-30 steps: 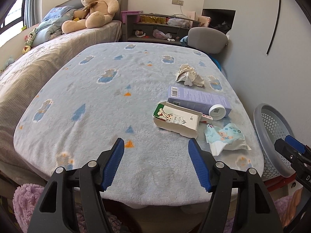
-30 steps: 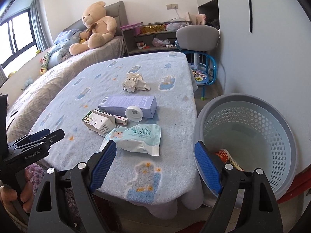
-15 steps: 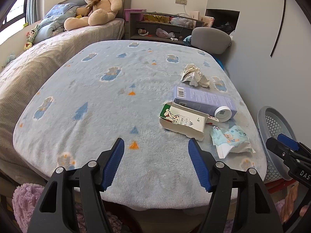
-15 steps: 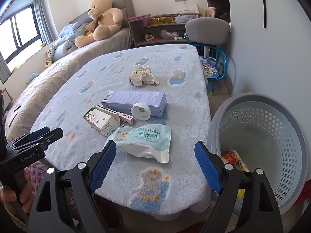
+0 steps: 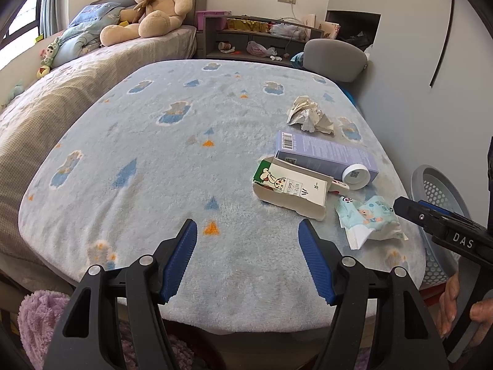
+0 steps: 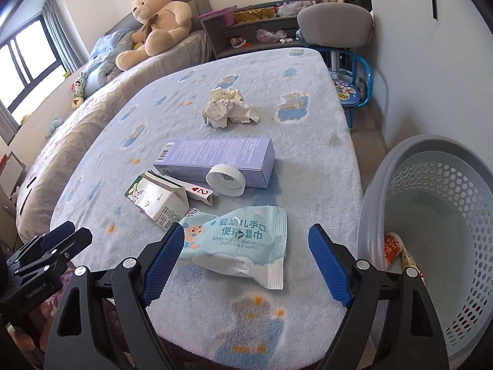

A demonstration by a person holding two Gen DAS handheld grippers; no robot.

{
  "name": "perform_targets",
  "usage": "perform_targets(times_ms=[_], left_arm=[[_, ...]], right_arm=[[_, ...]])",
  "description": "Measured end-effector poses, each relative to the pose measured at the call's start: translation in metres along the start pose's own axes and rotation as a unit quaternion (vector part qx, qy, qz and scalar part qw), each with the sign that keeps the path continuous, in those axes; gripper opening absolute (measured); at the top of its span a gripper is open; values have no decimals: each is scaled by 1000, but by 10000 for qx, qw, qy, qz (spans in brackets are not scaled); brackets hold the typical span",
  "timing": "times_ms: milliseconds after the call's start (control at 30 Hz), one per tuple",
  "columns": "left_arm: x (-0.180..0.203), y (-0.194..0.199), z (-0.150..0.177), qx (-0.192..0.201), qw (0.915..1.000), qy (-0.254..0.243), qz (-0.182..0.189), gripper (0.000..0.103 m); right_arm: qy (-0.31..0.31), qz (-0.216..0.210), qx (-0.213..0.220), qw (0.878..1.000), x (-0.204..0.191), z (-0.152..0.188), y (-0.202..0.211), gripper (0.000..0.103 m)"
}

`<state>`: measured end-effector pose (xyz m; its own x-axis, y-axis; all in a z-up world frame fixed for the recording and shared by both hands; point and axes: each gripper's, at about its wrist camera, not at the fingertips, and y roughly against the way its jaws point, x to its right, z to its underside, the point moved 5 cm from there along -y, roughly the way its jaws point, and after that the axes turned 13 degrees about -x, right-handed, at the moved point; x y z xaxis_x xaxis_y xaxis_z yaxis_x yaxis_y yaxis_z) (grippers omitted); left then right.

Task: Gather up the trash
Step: 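Move the right gripper toward the blue wet-wipes packet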

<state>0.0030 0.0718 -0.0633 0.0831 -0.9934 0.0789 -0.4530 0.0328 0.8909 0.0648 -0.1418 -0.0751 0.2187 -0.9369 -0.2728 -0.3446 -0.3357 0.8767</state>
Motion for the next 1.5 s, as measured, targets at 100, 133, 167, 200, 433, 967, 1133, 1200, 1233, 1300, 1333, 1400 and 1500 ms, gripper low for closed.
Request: perform_targets(times_ms=[100,133,167,200,433,967,1133,1200,1233,1300,1333,1400,1500], left_arm=[[0,-2,0,-18,10000,-6,4,66],[0,-2,0,-25,10000,-1,2,66],[-1,-3,0,-34,10000,7,4,66],[-1,-4,0,-43,10000,15,7,66],[-4,-6,-1,-59,10000,32,7,66],[-19,1,-2,20,9998,185,-20,66],[-22,3,-1,37,9998,212,-39,66],[-24,3,-1,38,9997,223,-42,66],[-24,4,0,43,9997,223,-44,66],[-25,5,0,56,9997,222,-46,66],[-25,6,1,60,9997,224,-46,66],[-25,6,1,60,9997,223,-42,66],[-25,6,1,64,9997,222,-40,66]], right_arm=[[19,-16,-50,10000,-1,-6,-6,81],[26,-17,-70,10000,-1,-8,-8,81],[17,-26,-89,10000,0,-9,-10,81],[-12,-60,-117,9999,1,-11,-13,81],[-335,-549,-433,9970,7,-11,-29,81],[-122,-938,-587,9938,-26,28,-18,81],[29,-1021,-608,9929,-41,38,-15,81],[75,-1017,-612,9929,-45,40,-14,81],[110,-982,-599,9933,-47,40,-13,81],[211,-852,-541,9947,-49,40,-10,81],[251,-805,-521,9951,-50,39,-9,81],[332,-705,-499,9957,-49,35,-7,81],[493,-491,-456,9965,-47,27,-5,81]])
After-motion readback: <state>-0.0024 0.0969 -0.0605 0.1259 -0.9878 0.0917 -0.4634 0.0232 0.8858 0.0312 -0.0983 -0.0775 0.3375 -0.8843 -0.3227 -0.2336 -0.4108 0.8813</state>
